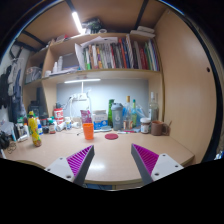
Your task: Pour water
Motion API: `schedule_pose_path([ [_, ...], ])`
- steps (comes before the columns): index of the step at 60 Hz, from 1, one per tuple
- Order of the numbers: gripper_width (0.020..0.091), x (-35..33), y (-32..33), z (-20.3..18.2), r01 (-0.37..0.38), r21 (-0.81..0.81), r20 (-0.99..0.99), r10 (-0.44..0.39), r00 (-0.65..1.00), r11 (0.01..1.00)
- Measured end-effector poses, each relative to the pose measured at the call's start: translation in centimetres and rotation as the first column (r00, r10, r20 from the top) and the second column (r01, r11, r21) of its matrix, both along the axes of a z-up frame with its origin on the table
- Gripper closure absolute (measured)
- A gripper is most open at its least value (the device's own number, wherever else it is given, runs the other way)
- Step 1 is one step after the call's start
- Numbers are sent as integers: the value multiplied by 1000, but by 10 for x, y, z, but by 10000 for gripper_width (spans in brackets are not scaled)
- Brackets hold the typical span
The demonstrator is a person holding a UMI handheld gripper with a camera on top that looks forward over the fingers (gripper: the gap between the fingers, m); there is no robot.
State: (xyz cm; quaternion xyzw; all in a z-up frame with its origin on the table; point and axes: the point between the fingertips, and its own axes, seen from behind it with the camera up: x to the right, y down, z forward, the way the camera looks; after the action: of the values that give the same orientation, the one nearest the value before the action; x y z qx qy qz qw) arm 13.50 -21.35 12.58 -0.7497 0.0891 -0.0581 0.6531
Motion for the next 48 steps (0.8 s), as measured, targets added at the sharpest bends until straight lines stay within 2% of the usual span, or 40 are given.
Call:
schedule_pose_path([
  [18,272,-72,28,0,-71,-14,13,71,997,997],
  [37,273,-266,95,-7,-333,23,-66,334,940,943],
  [43,273,-326,120,-4,-381,33,-46,382,923,924],
  [48,279,-364,141,-2,-382,29,-5,382,924,924],
])
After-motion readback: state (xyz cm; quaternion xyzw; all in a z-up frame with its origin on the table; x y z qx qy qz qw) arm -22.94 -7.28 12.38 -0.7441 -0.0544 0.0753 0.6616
